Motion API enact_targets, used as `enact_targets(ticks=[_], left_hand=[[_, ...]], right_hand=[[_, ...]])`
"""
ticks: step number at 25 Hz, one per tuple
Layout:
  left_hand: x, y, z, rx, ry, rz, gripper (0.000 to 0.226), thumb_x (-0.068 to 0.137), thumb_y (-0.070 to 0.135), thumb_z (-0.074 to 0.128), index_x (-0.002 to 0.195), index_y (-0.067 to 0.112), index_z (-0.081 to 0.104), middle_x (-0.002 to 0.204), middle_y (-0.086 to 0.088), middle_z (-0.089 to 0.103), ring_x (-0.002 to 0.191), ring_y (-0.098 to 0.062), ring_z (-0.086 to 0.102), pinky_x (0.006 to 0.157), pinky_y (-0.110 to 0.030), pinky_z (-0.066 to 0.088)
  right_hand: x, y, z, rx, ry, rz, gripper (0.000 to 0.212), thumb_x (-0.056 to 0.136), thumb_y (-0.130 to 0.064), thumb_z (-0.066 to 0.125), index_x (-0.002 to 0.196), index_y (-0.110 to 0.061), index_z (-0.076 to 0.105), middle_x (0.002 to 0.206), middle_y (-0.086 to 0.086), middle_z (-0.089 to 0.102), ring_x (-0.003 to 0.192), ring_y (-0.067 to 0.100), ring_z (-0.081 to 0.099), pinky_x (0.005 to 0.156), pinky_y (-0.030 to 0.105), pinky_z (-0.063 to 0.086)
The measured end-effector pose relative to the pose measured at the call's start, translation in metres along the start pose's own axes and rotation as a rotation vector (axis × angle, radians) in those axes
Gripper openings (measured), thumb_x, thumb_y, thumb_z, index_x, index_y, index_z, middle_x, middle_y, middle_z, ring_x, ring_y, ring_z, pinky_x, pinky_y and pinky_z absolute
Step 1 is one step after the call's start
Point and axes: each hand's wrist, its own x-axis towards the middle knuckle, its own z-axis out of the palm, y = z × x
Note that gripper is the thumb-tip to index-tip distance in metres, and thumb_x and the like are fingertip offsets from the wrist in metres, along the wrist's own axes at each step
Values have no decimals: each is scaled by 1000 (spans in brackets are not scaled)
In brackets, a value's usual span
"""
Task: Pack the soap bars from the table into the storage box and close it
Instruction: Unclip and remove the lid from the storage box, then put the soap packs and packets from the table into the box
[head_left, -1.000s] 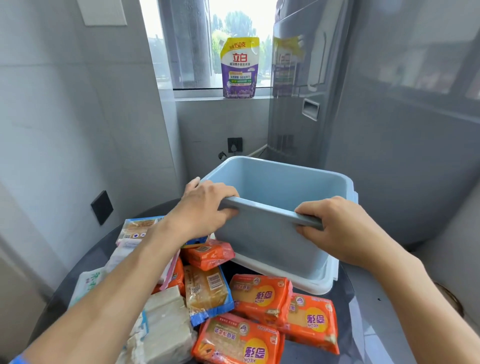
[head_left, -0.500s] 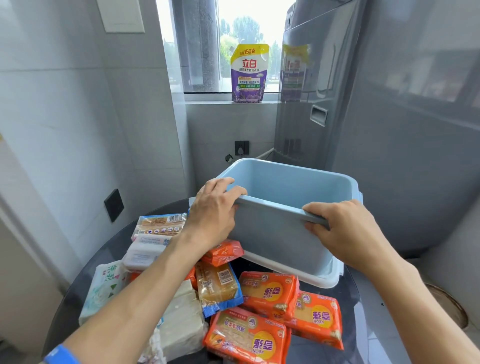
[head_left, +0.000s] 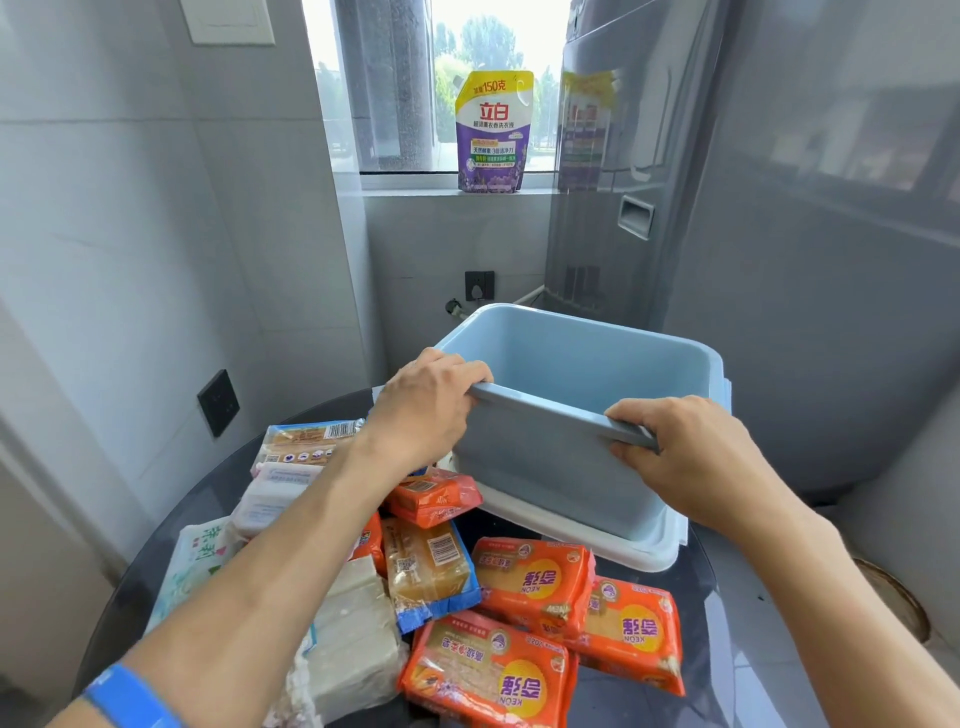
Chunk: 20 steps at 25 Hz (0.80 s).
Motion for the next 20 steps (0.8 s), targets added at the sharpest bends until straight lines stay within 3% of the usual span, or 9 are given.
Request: enact_targets(ticks=[5, 7, 9, 10, 12, 14, 15, 17, 20], left_hand=[[-6, -9, -17, -32, -92, 55, 14, 94, 17, 53, 102, 27, 60, 88, 11, 57, 98, -14, 48, 75, -36, 41], [-11, -5, -18, -67, -81, 38, 20, 94, 18, 58, 111, 27, 61, 98, 8, 60, 102, -15, 50, 89, -40, 45], [-13, 1, -21, -27, -55, 72, 37, 90, 19, 63, 126, 26, 57, 122, 5, 60, 118, -19, 48, 103, -42, 39], [-15, 5, -25, -22, -7, 109, 42, 88, 20, 64, 129, 25, 56, 128, 5, 58, 120, -20, 48, 104, -43, 38], [-18, 12, -39, -117, 112, 195, 36, 85, 25, 65, 120, 28, 60, 116, 8, 63, 106, -13, 57, 94, -39, 47], [-28, 20, -45, -212, 1, 270, 24, 82, 38, 63, 106, 37, 61, 93, 18, 66, 85, -3, 62, 78, -31, 54], [-35, 27, -41, -215, -158, 279, 26, 81, 46, 62, 106, 39, 61, 90, 20, 66, 82, 0, 62, 74, -27, 54], [-52, 40, -21, -160, -510, 247, 45, 79, 57, 63, 122, 45, 54, 106, 21, 66, 93, 1, 61, 80, -26, 52], [-64, 48, 14, -182, -755, 167, 71, 81, 50, 70, 143, 41, 37, 138, 13, 55, 119, -11, 54, 99, -36, 47]], right_hand=[[-4, -6, -7, 25, -92, -23, 8, 88, -29, 62, 95, -32, 62, 73, -12, 62, 76, 18, 55, 58, 31, 42], [-6, -8, -11, 24, -139, -12, 12, 88, -29, 63, 100, -32, 63, 79, -12, 65, 81, 17, 57, 63, 31, 45], [-8, -11, -19, 109, -169, 11, 23, 86, -30, 69, 108, -34, 64, 96, -13, 68, 94, 16, 59, 77, 33, 49], [-11, -12, -25, 141, -125, 5, 29, 85, -30, 72, 113, -33, 65, 104, -14, 67, 102, 15, 58, 84, 35, 48], [-19, -17, -39, 182, 137, -63, 25, 82, -29, 74, 107, -29, 69, 103, -17, 68, 100, 10, 60, 83, 33, 49], [-35, -21, -49, 321, 225, -133, 7, 81, -30, 69, 89, -30, 70, 82, -20, 71, 79, 3, 66, 70, 23, 51], [-42, -25, -48, 383, 129, -154, 4, 81, -33, 66, 82, -30, 69, 74, -19, 70, 72, 4, 66, 64, 20, 51], [-56, -29, -36, 415, -235, -135, 7, 83, -38, 65, 85, -33, 69, 78, -18, 71, 74, 5, 67, 65, 23, 53], [-70, -35, -5, 142, -594, -58, 40, 82, -46, 64, 120, -38, 54, 114, -15, 66, 101, 9, 62, 83, 32, 51]])
